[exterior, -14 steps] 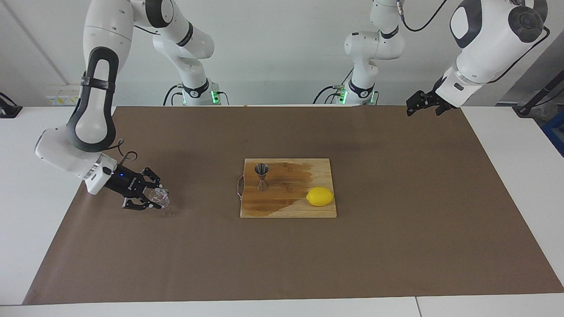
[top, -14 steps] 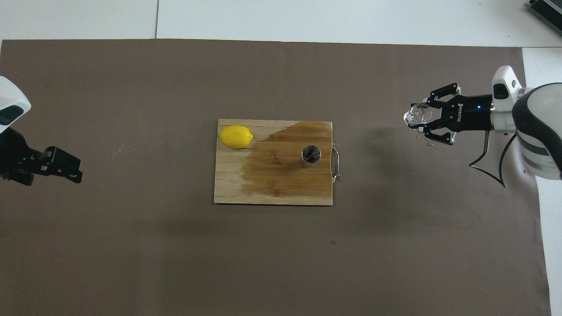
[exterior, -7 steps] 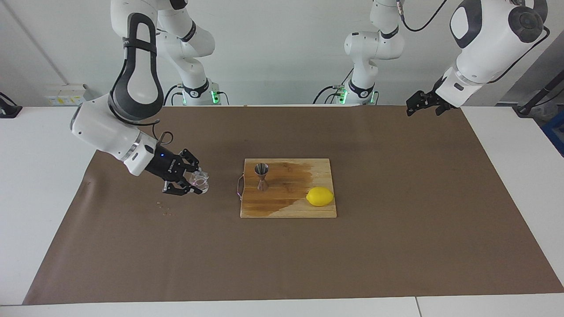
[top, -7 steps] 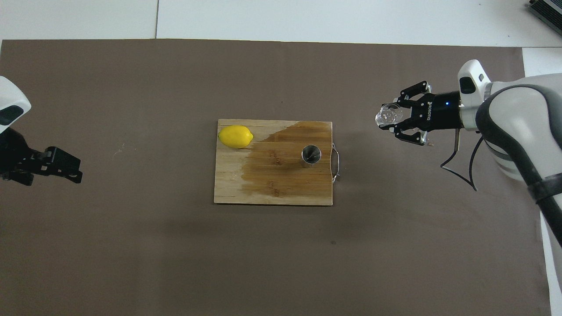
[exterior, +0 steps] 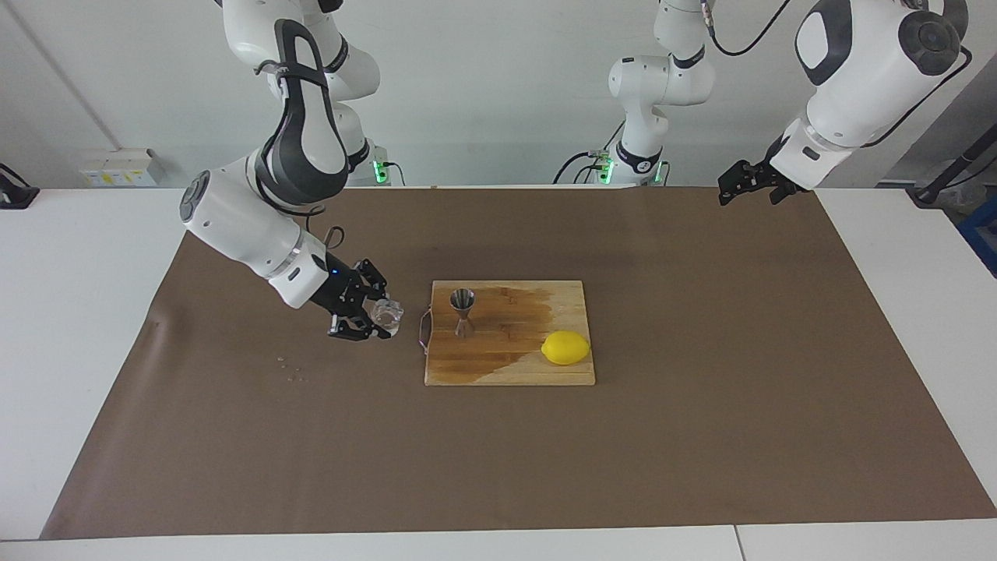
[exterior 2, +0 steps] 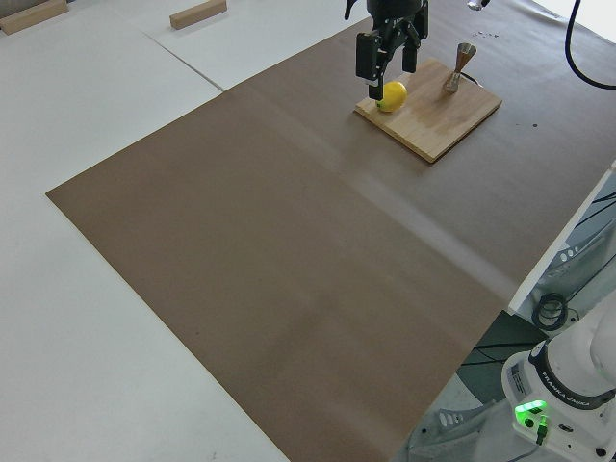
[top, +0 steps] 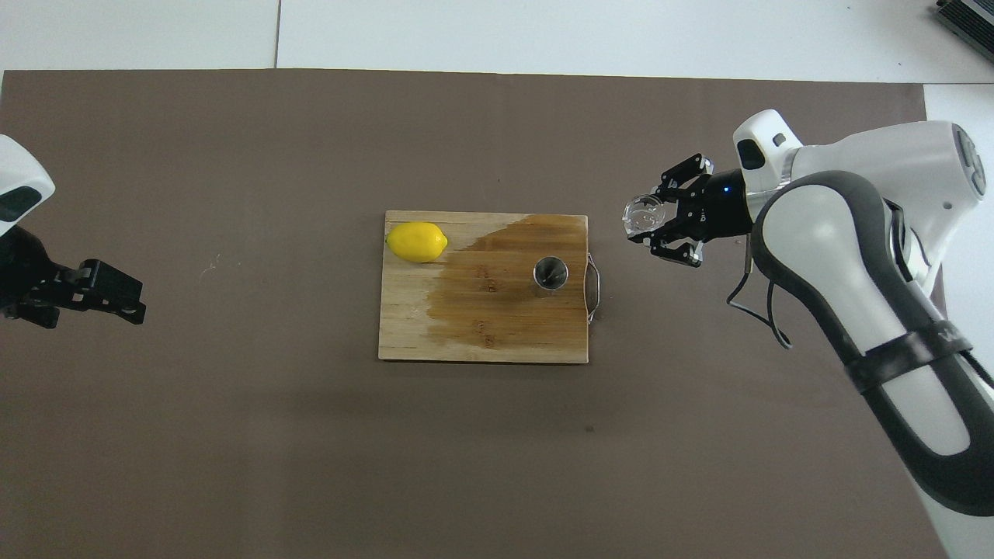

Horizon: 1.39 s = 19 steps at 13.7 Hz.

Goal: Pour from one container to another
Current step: 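Lift the clear glass with the right gripper toward the metal cup, then tilt the clear glass over the metal cup with the right gripper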

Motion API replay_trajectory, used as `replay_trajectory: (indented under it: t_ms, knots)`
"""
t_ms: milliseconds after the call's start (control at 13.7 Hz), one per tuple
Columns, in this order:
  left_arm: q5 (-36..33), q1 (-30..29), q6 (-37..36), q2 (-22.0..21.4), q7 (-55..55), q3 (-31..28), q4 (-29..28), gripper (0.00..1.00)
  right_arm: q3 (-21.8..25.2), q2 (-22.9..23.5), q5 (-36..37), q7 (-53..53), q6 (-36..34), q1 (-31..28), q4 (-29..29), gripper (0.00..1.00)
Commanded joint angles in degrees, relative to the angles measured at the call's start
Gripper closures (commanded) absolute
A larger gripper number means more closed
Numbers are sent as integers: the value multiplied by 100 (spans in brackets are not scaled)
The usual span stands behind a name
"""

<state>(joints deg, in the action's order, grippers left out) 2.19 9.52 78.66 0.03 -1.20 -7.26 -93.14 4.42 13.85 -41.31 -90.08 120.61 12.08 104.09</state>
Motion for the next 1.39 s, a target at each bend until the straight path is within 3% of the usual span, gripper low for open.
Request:
replay_trajectory:
  t_ms: [0,803,1022,1314]
  knots:
    - [-79,76,-17,-179,-82,-47,-178,0,7,-164,193,385,181,197,164,78]
    - [-79,76,-17,-179,-91,-47,-187,0,7,-840,1440,1800,209,918,753,78]
    - [-79,76,-17,-179,-82,-47,-187,0,-2,-875,1642,1914,199,936,824,78]
    - [-79,76,-17,-179,-82,-47,-187,0,-2,-858,2266,2880,305,1181,815,78]
